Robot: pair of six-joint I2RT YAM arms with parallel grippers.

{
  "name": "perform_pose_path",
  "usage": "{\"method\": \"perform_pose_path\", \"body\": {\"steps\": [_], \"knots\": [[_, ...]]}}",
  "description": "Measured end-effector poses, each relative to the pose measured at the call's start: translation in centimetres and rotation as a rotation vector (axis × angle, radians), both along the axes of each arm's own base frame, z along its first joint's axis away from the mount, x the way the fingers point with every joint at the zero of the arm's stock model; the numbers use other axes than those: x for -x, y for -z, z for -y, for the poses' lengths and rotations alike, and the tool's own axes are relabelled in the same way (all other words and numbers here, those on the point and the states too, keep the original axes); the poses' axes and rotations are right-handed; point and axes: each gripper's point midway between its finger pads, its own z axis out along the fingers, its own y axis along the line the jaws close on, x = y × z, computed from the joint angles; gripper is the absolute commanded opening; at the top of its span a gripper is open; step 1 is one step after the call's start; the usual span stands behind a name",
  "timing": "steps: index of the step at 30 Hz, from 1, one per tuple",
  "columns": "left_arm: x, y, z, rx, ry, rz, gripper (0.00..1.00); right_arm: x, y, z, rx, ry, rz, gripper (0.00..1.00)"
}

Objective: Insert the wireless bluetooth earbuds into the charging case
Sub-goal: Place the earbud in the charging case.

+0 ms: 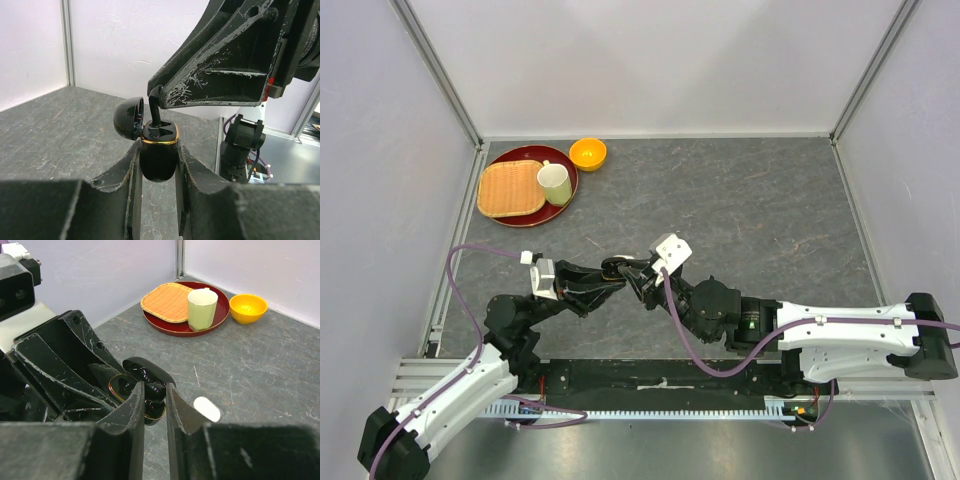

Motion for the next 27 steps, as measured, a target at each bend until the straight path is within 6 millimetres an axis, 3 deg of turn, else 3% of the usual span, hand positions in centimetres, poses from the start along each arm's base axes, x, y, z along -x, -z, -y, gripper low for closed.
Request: {"method": "perform_pose_path", "body": {"steps": [22,27], "knots": [[-0.08,-0.06,-0.06,0.000,-0.008,0.009,0.02,-0.19,-0.03,0.13,0.033,0.021,-0.002,0.02],[-0.12,-0.07,-0.07,0.000,-0.010,0.008,0.02,-0.13,-0.09,0.22,0.045,0.024,-0.007,0.08]]}}
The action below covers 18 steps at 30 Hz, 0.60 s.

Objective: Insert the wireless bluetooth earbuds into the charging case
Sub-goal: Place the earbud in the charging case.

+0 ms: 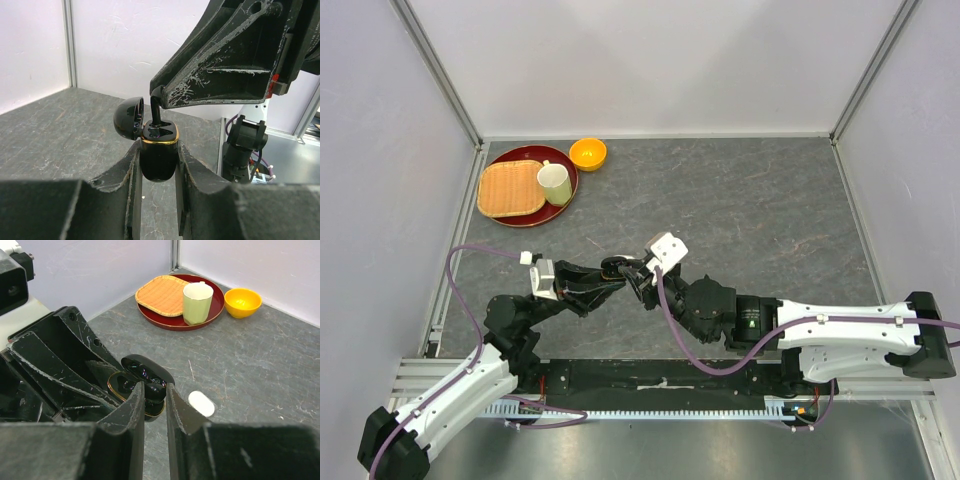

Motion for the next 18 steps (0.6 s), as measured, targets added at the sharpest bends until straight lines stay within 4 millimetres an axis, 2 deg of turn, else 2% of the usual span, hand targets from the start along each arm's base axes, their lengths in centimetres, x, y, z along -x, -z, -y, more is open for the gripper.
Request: {"method": "perform_pose_path", "body": {"steps": [9,18], "knots": [[-0.12,0.11,0.04,-0.003,-0.003,-0.003,0.02,0.10,0.21,-0.17,0.011,0.001,-0.030,0.12],[-0.19,0.24,0.10,-0.006,-0.003,-0.006,0.02,0.13,0.35,-0.13,0.008,0.004,-0.047,0.21]]}}
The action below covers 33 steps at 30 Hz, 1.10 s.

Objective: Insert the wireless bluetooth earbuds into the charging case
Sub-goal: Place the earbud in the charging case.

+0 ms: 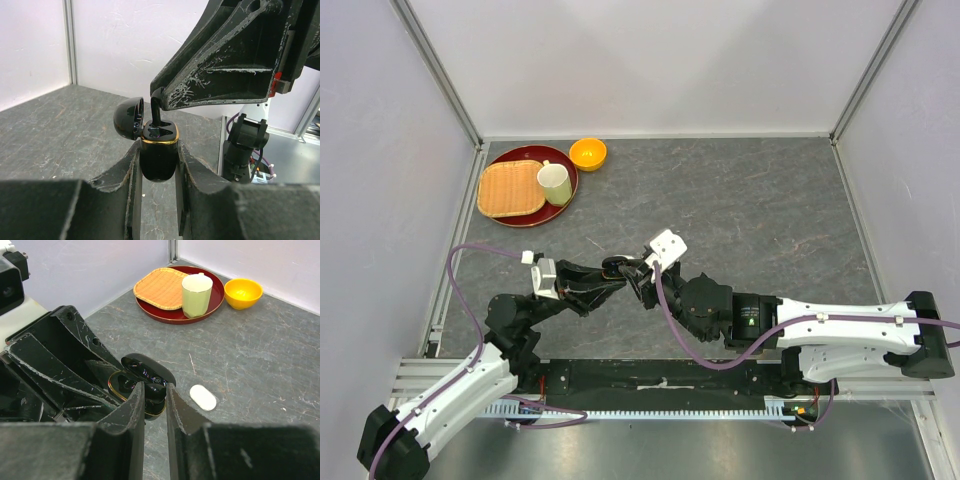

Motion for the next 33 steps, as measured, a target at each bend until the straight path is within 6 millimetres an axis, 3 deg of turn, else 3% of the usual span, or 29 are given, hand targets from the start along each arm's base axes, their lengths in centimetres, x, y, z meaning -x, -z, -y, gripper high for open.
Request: {"method": "perform_pose_path", "body": {"steps": [24,27,33], "knots": [[-0.1,-0.4,-0.1,0.011,-0.009,0.013,0.02,0.1,0.5,-0.6,0.011,-0.004,-0.027,0.42],[-0.1,-0.4,-0.1,0.011,-0.010,0.014,0.02,0.1,0.4,-0.6,0.007,0.000,-0.030,0.49],[-0.2,-0.6,-0.1,0.015,-0.010,0.018,0.02,0.1,-0.5,0.0,-0.037,0.009,-0.044,0.74]]}}
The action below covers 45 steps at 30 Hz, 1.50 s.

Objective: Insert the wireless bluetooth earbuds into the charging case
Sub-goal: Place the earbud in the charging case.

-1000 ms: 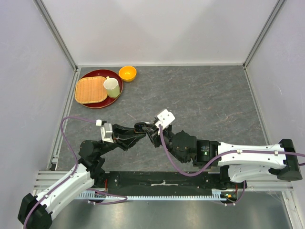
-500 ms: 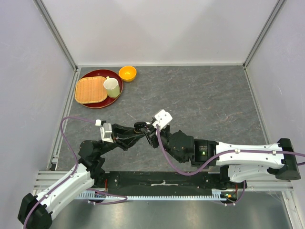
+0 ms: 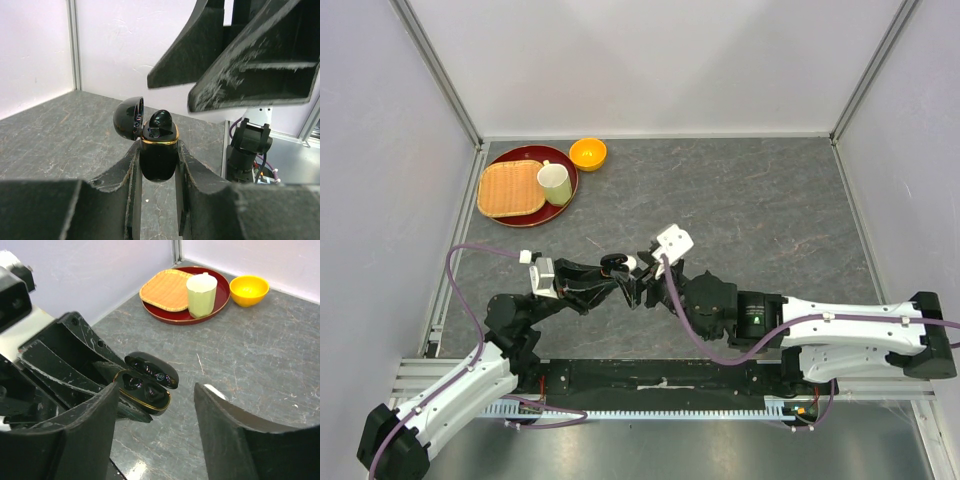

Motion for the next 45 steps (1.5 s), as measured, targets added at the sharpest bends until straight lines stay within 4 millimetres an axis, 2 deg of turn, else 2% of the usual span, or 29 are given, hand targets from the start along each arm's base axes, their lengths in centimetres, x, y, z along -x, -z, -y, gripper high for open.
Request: {"method": "perform_pose_path", "body": {"steps": [3,6,9,13,18,24,32,36,37,40,43,45], "knots": [[0.0,0.0,0.0,0.000,0.000,0.000,0.02,0.1,-1.4,0.7,-0.057,0.003,-0.008,0.82],[0.0,0.0,0.0,0.000,0.000,0.000,0.02,0.0,-3.4,1.7,-0.136,0.011,-0.019,0.84],[0.0,0.0,0.0,0.001,-0.001,0.000,0.02,-0.2,-4.9,2.6,-0.210,0.022,-0.033,0.85],[0.0,0.0,0.0,0.001,-0.001,0.000,0.02,-0.7,-5.6,3.4,-0.270,0.046,-0.068,0.83],[0.0,-0.3,-0.1,0.007,-0.004,0.011,0.02,-2.0,-4.3,3.8,-0.294,0.068,-0.164,0.83],[-0.1,-1.4,0.0,0.017,-0.007,0.043,0.02,-3.3,-2.5,3.7,-0.378,0.034,-0.357,0.85],[-0.4,-1.8,0.2,0.021,-0.006,0.052,0.02,-1.4,0.0,0.8,-0.384,-0.108,-0.568,0.85],[-0.5,-2.0,0.3,0.022,-0.006,0.055,0.02,-0.6,1.4,-0.7,-0.372,-0.160,-0.655,0.78],[-0.5,-2.0,0.3,0.023,-0.006,0.056,0.02,-0.5,1.5,-0.9,-0.375,-0.169,-0.669,0.73],[-0.5,-2.1,0.3,0.023,-0.006,0.056,0.02,-0.3,1.6,-1.5,-0.402,-0.197,-0.702,0.69],[-0.5,-2.1,0.3,0.023,-0.005,0.057,0.02,-0.2,1.4,-1.7,-0.424,-0.216,-0.721,0.70],[-0.4,-2.2,0.3,0.024,-0.004,0.059,0.02,-0.1,1.3,-1.8,-0.436,-0.225,-0.728,0.74]]}}
